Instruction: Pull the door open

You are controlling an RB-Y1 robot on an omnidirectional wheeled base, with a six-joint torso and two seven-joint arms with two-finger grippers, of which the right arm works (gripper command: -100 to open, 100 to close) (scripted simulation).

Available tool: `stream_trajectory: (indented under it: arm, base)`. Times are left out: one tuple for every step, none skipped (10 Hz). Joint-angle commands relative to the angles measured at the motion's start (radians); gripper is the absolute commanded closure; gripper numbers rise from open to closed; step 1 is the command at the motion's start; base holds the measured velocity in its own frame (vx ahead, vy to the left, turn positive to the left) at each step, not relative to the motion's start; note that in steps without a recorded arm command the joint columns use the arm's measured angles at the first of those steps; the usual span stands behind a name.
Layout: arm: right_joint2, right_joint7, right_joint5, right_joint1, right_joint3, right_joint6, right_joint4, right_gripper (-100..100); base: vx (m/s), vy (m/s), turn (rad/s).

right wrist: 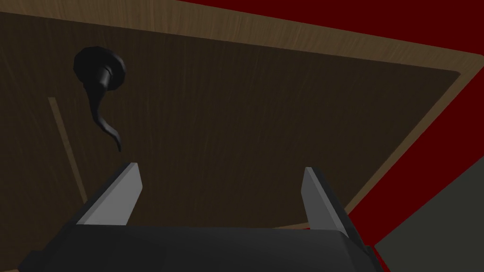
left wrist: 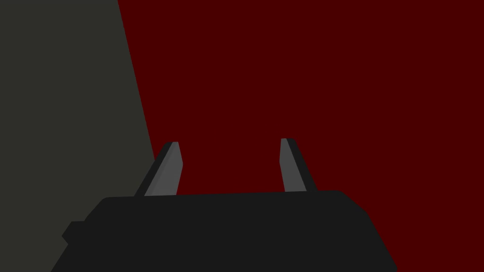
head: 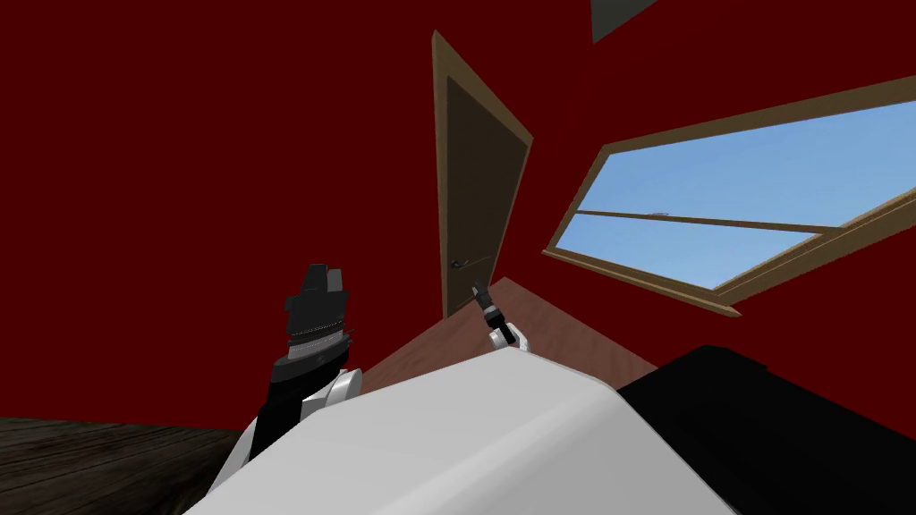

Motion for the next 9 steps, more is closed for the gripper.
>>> stream_trajectory:
  arm:
    - [-0.007,-0.008,-0.003,-0.016,0.003,-0.007,0.044,-100]
    - [-0.015,-0.015,-0.005,-0.027,0.005,-0.010,0.074,-100]
    - [-0.022,-0.023,-0.008,-0.037,0.007,-0.014,0.102,-100]
    - [-0.029,-0.030,-0.010,-0.048,0.010,-0.017,0.130,-100]
    - [-0.036,-0.037,-0.013,-0.058,0.012,-0.021,0.159,-100]
    - [-0.043,-0.044,-0.015,-0.069,0.014,-0.024,0.187,-100]
    - [-0.050,-0.051,-0.017,-0.079,0.016,-0.027,0.214,-100]
    - [-0.056,-0.057,-0.020,-0.088,0.018,-0.030,0.240,-100]
    - [-0.062,-0.064,-0.022,-0.097,0.020,-0.034,0.265,-100]
  base:
    - [0.057,-0.039,0.085]
    - [0.066,-0.057,0.122]
    - [0.073,-0.060,0.149]
    - [0.079,-0.066,0.137]
    - [0.083,-0.062,0.111]
    - [0.083,-0.063,0.113]
    - [0.077,-0.070,0.134]
    - [0.073,-0.070,0.123]
    - [0.072,-0.060,0.116]
